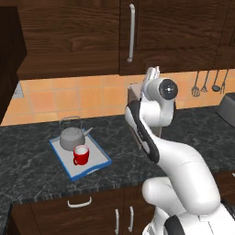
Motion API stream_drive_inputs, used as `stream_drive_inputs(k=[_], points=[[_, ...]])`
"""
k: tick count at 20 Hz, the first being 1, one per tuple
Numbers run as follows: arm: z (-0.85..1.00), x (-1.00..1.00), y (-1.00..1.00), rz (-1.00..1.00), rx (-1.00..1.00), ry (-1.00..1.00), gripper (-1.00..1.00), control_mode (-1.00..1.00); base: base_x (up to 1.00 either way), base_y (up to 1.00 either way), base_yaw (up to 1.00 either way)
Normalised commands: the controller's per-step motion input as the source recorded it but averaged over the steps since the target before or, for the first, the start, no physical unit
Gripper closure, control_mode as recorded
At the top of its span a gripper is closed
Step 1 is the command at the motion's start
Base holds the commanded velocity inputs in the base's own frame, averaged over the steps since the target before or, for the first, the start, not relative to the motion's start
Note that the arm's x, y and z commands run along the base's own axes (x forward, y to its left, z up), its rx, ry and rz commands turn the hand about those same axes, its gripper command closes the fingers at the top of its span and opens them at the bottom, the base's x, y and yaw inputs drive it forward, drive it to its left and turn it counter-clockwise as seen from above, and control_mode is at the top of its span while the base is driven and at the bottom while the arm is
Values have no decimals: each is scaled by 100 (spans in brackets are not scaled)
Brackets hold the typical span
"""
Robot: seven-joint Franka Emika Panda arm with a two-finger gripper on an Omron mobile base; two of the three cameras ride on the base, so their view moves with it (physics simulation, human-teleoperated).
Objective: Pick the kettle from the counter and place it on the tray. Then pick the mug from the cabinet and place it on the tray. Then close the cabinet doors.
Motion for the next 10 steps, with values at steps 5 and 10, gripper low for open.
stream_drive_inputs(k=[5, 10], points=[[14, -31, 34, 0, -2, 24, -100, -100, 0, 0, 0], [-9, -11, 19, -2, 0, 27, -100, -100, 0, 0, 0]])
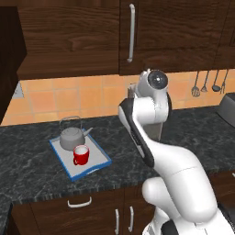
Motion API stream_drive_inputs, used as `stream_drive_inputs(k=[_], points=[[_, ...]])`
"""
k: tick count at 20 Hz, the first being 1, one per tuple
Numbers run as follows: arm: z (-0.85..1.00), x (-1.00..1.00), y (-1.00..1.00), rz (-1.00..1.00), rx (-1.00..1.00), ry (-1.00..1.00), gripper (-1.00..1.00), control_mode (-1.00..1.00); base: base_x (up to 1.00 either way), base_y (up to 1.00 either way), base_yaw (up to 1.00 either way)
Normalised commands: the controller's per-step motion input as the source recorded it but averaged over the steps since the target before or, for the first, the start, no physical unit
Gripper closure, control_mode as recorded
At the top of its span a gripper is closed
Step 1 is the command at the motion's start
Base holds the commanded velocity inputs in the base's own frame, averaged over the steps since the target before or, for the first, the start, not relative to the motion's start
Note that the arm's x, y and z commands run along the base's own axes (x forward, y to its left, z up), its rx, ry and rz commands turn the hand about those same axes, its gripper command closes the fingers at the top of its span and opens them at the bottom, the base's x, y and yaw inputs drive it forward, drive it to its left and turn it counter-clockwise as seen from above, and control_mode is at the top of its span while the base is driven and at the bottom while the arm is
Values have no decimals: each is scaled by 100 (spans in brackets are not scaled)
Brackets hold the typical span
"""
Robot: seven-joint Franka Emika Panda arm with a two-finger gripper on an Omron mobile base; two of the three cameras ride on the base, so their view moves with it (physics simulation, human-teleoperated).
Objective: Pick the kettle from the counter and place it on the tray. Then pick the mug from the cabinet and place it on the tray. Then close the cabinet doors.
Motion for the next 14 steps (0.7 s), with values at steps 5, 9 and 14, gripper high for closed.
stream_drive_inputs(k=[5, 9, 14], points=[[-28, -19, 29, 0, 0, 20, -100, -100, 0, 0, 0], [-30, -51, 47, 3, -6, 0, -100, -100, 0, 0, 0], [-47, -27, 92, 7, -26, -4, -100, -100, 0, 0, 0]])
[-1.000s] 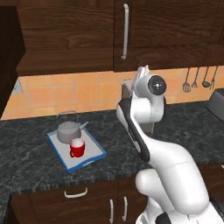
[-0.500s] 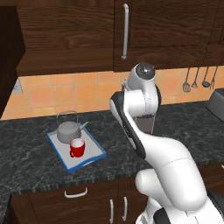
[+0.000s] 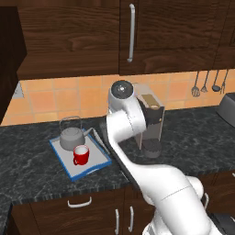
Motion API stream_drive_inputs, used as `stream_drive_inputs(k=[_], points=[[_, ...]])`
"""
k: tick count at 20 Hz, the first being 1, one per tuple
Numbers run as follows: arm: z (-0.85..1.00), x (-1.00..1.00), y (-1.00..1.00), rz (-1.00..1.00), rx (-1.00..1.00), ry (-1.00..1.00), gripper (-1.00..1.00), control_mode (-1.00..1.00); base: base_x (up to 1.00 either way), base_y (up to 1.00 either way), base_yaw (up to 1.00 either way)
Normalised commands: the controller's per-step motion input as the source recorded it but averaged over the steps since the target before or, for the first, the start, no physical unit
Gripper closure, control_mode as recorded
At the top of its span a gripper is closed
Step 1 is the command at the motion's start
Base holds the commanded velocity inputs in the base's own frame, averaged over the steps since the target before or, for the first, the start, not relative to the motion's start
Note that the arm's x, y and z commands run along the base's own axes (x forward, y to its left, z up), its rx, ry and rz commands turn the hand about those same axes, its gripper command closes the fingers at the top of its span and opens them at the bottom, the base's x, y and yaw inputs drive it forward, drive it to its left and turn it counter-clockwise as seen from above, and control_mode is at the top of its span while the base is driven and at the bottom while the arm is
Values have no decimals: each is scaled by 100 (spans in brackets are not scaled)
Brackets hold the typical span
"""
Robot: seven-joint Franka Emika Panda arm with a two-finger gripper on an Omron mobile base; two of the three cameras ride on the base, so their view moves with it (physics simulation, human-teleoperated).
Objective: Pick the kettle from the counter and place it on the tray. Then pick the mug from the cabinet and place it on the tray. Then close the cabinet doors.
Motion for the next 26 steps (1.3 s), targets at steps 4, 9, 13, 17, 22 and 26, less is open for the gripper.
stream_drive_inputs(k=[4, 9, 13, 17, 22, 26], points=[[-10, 5, 72, 1, -26, -51, -100, -100, 0, 0, 0], [-10, 12, 67, -1, -22, -23, -100, -100, 0, 0, 0], [-16, 18, 23, -13, -16, -6, -100, -100, 0, 0, 0], [-5, -7, 41, -21, -21, -31, -100, -100, 0, 0, 0], [-2, -25, 58, -22, -23, -37, -100, -100, 0, 0, 0], [0, -25, 69, -19, -21, -32, -100, -100, 0, 0, 0]])
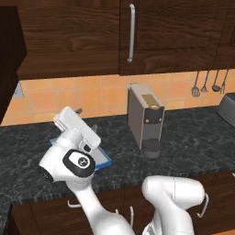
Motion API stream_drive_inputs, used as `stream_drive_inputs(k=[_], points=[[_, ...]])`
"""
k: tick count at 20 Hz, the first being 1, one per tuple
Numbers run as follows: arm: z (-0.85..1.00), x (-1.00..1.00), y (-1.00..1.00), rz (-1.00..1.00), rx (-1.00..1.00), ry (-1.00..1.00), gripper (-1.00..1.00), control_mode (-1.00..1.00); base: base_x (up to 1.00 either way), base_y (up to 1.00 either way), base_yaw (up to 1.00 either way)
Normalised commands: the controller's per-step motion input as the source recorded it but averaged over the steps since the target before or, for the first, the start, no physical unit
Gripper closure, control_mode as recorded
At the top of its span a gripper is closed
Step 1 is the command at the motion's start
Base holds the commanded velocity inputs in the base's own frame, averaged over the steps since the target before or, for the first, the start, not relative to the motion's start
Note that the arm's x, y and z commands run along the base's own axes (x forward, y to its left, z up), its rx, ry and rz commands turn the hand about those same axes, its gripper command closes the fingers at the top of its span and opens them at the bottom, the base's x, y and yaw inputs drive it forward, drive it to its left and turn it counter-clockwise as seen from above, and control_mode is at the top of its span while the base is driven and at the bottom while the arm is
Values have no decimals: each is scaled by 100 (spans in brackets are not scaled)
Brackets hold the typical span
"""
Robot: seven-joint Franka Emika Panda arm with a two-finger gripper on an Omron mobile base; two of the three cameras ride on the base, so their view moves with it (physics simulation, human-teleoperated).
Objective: Pick the kettle from the counter and place it on the tray. Then pick the mug from the cabinet and place it on the tray. Then close the cabinet doors.
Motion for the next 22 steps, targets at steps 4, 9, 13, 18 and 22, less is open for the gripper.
stream_drive_inputs(k=[4, 9, 13, 18, 22], points=[[0, -32, 66, -17, -23, -38, -100, -100, 0, 0, 0], [0, -26, 69, -15, -22, -30, -100, -100, 0, 0, 0], [-2, -8, 70, -5, -16, -16, -100, -100, 0, 0, 0], [0, -22, 60, -13, -8, -12, -100, -100, 0, 0, 0], [0, -10, 65, -14, -9, -7, -100, -100, 0, 0, 0]])
